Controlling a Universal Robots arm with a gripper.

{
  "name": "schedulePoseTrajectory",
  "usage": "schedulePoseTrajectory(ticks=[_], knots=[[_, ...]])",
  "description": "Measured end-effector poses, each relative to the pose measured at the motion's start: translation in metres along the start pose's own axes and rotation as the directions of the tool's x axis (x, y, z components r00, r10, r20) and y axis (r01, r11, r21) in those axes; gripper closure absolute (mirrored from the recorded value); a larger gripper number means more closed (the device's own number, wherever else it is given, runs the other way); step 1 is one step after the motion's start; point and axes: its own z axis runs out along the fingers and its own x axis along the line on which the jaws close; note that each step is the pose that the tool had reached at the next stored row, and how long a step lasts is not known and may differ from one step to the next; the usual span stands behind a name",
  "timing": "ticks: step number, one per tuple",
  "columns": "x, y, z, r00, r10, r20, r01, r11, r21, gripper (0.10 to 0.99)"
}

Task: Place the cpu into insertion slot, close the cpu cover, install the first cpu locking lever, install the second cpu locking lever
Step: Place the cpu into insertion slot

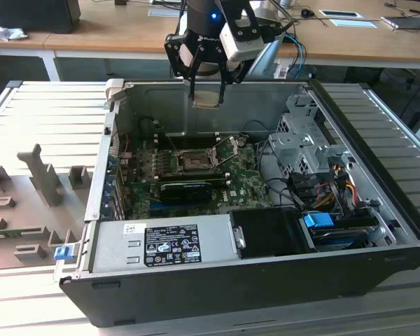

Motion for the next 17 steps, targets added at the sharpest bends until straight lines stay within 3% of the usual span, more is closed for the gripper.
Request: schedulePoseTrajectory(ticks=[17], knots=[[0.0000,0.0000,0.0000,0.9983,0.058,0.0052,-0.058,0.9983,-0.001,0.557]])
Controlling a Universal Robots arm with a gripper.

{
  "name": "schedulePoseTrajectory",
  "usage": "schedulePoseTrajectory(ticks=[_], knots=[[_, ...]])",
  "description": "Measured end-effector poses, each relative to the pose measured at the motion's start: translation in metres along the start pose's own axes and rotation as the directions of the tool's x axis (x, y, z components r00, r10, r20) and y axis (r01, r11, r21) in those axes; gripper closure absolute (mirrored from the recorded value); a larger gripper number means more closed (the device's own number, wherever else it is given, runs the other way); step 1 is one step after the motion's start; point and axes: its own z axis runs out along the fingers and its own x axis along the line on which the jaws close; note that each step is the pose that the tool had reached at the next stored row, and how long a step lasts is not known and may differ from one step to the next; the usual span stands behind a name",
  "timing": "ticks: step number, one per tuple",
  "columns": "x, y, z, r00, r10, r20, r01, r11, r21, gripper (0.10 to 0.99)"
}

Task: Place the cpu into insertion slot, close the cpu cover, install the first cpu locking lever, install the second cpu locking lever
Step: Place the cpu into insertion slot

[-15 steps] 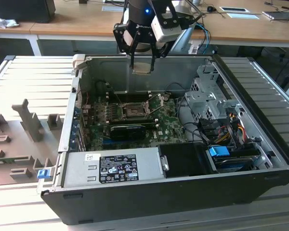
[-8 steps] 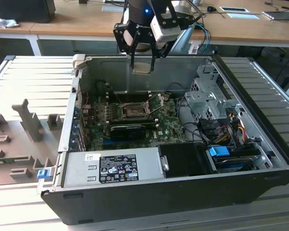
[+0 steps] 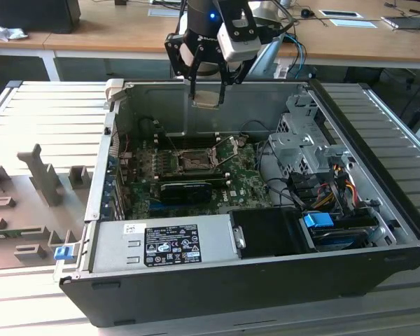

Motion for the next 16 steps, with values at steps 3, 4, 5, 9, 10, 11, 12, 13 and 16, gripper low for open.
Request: schedulePoseTrajectory(ticks=[3,4,5,9,10,11,12,13,16], knots=[[0.0000,0.0000,0.0000,0.9999,0.014,0.0012,-0.014,0.9999,0.000,0.557],[0.0000,0.0000,0.0000,0.9998,0.020,0.0018,-0.020,0.9998,0.000,0.557],[0.0000,0.0000,0.0000,0.9997,0.025,0.0023,-0.025,0.9997,-0.001,0.557],[0.0000,0.0000,0.0000,0.9992,0.039,0.0035,-0.039,0.9992,-0.001,0.557],[0.0000,0.0000,0.0000,0.9991,0.042,0.0037,-0.042,0.9991,-0.001,0.557],[0.0000,0.0000,0.0000,0.9990,0.046,0.0040,-0.046,0.9990,-0.001,0.557],[0.0000,0.0000,0.0000,0.9988,0.048,0.0043,-0.048,0.9988,-0.001,0.557],[0.0000,0.0000,0.0000,0.9985,0.054,0.0048,-0.054,0.9985,-0.001,0.557],[0.0000,0.0000,0.0000,0.9977,0.068,0.0060,-0.068,0.9977,-0.002,0.557]])
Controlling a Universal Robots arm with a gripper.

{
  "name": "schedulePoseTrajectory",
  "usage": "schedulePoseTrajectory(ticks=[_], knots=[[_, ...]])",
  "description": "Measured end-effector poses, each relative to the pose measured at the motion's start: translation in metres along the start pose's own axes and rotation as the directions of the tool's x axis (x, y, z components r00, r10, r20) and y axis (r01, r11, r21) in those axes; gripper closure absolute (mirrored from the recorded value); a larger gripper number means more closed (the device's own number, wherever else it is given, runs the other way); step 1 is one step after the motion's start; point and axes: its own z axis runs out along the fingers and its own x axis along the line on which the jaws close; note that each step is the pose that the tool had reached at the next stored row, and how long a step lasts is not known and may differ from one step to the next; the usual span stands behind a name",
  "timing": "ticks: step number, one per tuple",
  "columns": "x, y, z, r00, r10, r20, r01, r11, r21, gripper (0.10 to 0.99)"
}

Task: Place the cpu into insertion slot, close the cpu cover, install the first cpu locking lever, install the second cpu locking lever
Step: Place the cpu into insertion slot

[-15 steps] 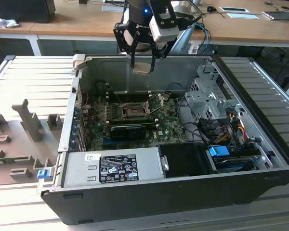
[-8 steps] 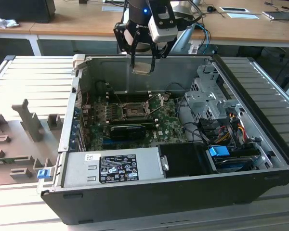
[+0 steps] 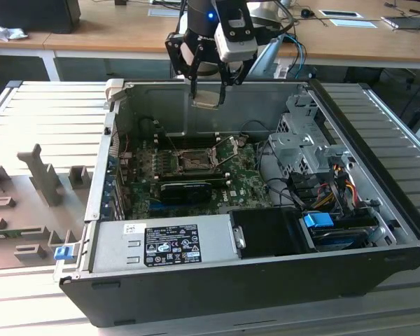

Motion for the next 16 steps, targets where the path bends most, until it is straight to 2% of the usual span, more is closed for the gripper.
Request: schedulePoseTrajectory(ticks=[7,11,14,16], knots=[[0.0000,0.0000,0.0001,0.9996,0.029,0.0026,-0.029,0.9996,-0.001,0.557],[0.0000,-0.0001,0.0004,0.9961,0.088,0.0080,-0.088,0.9961,-0.002,0.557],[0.0000,-0.0001,0.0008,0.9847,0.174,0.0154,-0.174,0.9848,-0.005,0.557],[0.0000,-0.0001,0.0010,0.9785,0.206,0.0181,-0.205,0.9786,-0.006,0.557]])
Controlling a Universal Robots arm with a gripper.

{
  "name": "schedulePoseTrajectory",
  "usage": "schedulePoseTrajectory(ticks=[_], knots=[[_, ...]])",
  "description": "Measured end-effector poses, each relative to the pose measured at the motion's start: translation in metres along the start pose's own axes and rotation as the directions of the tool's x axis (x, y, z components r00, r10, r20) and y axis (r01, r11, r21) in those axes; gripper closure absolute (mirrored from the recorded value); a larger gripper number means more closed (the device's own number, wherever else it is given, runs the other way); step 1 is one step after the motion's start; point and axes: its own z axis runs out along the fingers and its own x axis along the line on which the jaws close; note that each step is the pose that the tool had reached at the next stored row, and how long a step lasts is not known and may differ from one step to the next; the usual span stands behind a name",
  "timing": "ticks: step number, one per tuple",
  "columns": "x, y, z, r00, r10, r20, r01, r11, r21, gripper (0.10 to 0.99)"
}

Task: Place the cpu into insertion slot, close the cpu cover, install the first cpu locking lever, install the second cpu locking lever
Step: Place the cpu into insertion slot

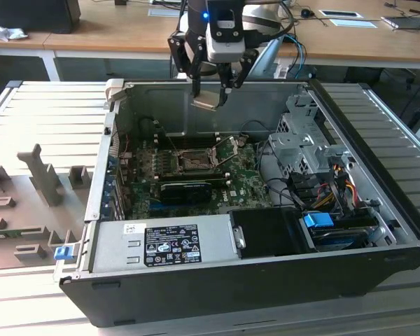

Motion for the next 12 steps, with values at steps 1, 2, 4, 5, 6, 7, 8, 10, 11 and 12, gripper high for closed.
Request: schedulePoseTrajectory(ticks=[1,2,4,5,6,7,8,10,11,12], knots=[[0.0000,0.0000,0.0001,0.9999,0.017,0.0015,-0.017,0.9999,0.000,0.557],[0.0000,0.0000,0.0001,0.9995,0.032,0.0029,-0.032,0.9995,-0.001,0.557],[0.0000,0.0000,0.0003,0.9960,0.089,0.0079,-0.089,0.9960,-0.002,0.557],[0.0000,0.0000,0.0004,0.9947,0.103,0.0091,-0.103,0.9947,-0.002,0.557],[0.0000,0.0000,0.0004,0.9929,0.118,0.0104,-0.118,0.9930,-0.003,0.557],[0.0000,0.0000,0.0006,0.9892,0.146,0.0129,-0.146,0.9893,-0.004,0.557],[0.0000,-0.0001,0.0007,0.9852,0.171,0.0150,-0.170,0.9854,-0.005,0.557],[0.0000,-0.0001,0.0010,0.9777,0.209,0.0183,-0.209,0.9779,-0.006,0.557],[0.0000,-0.0001,0.0012,0.9746,0.223,0.0195,-0.223,0.9748,-0.007,0.557],[0.0000,-0.0001,0.0016,0.9708,0.239,0.0208,-0.239,0.9710,-0.007,0.557]])
